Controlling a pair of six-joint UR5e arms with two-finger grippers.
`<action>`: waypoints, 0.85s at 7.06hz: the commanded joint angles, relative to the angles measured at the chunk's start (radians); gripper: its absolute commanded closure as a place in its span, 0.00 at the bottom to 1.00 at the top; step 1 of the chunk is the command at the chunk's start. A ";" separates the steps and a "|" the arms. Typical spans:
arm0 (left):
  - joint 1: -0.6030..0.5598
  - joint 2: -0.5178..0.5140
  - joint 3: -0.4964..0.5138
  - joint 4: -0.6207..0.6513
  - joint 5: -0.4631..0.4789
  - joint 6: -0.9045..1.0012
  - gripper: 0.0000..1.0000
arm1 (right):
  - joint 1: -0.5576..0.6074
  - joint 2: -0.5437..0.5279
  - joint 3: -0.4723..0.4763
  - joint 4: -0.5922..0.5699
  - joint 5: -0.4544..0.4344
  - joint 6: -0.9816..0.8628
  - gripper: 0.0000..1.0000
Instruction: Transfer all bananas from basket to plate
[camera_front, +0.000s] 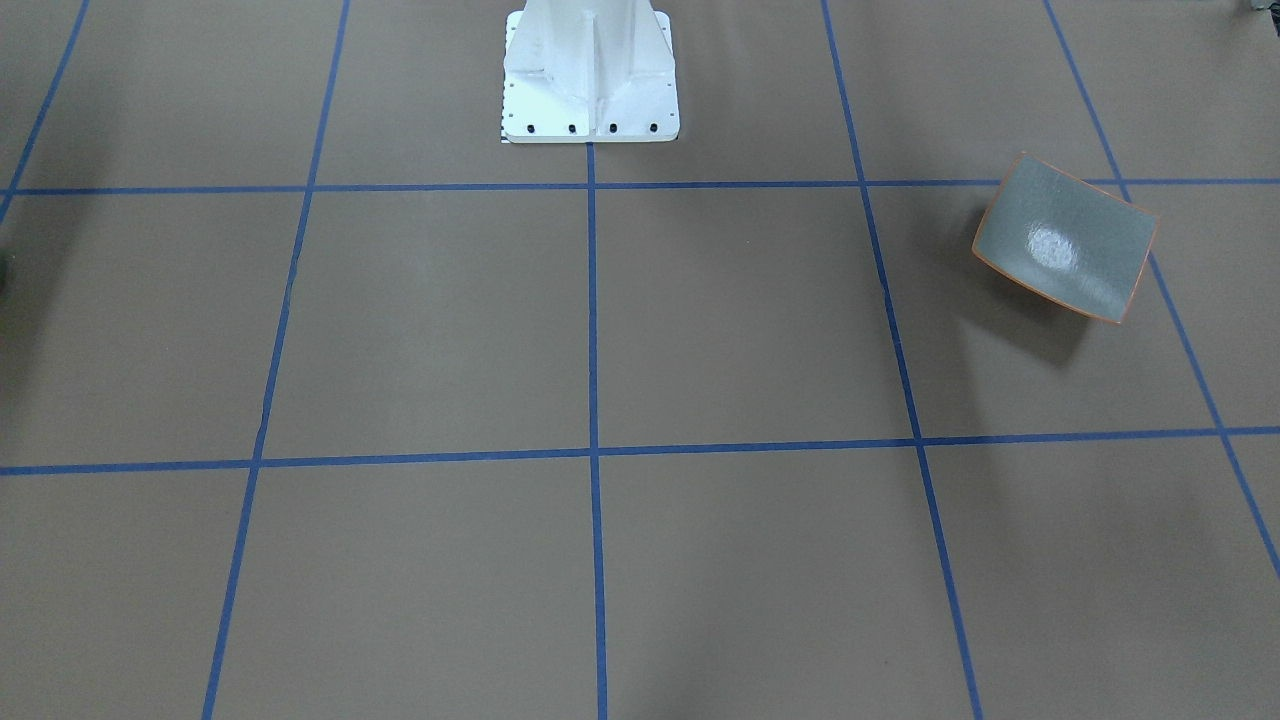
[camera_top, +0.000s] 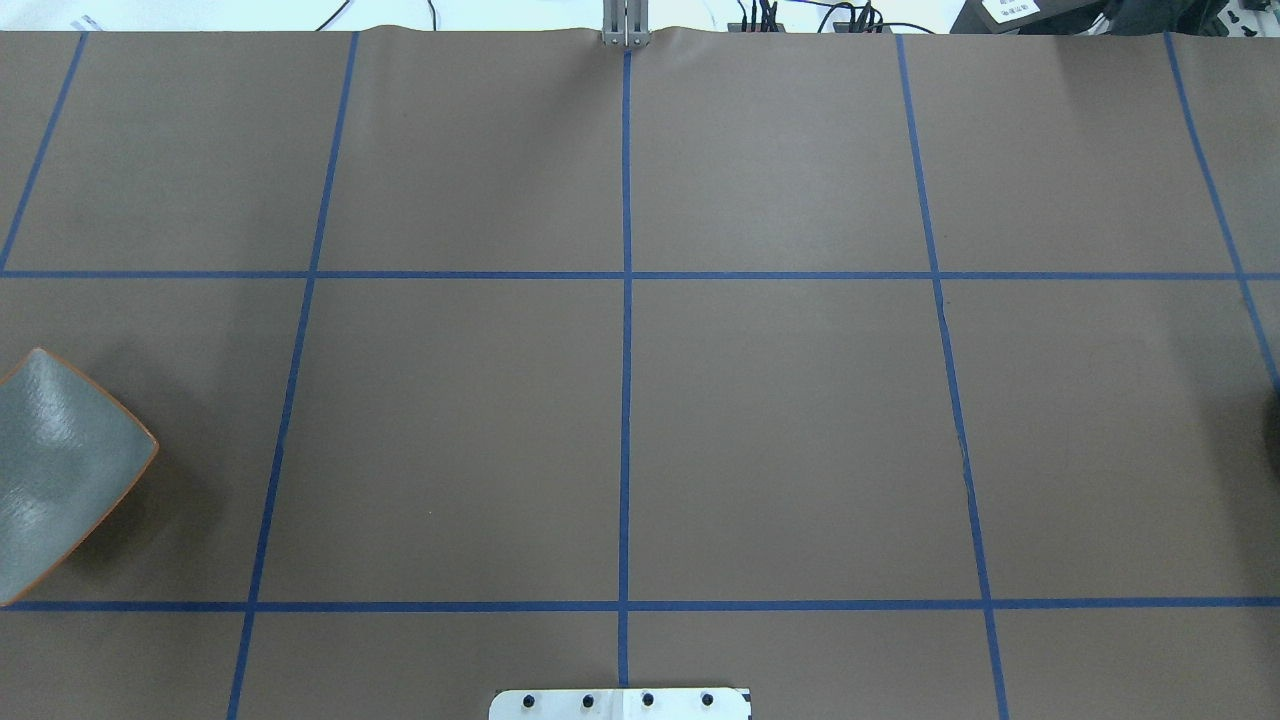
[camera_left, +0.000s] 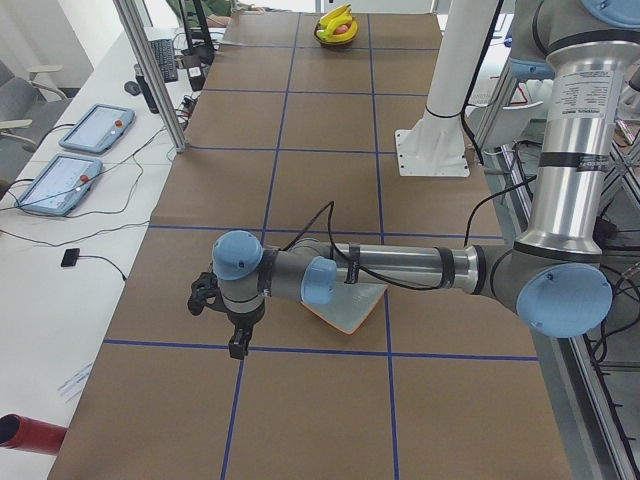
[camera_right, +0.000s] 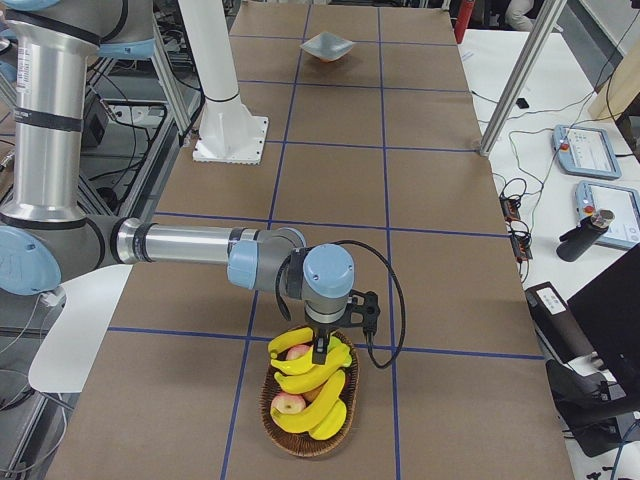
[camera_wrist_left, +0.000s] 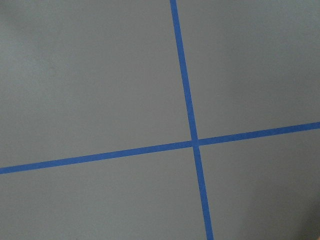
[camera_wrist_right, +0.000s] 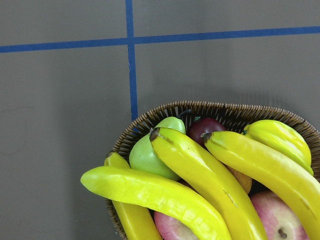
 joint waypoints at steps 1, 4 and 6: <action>-0.001 0.001 0.003 -0.001 -0.001 0.000 0.00 | 0.001 -0.002 -0.001 0.003 0.000 -0.001 0.00; -0.001 0.003 0.005 -0.002 -0.002 -0.006 0.00 | 0.001 -0.002 0.002 0.011 -0.003 -0.005 0.00; -0.001 0.010 -0.014 -0.009 -0.002 -0.006 0.00 | 0.001 -0.002 0.006 0.011 -0.004 -0.006 0.00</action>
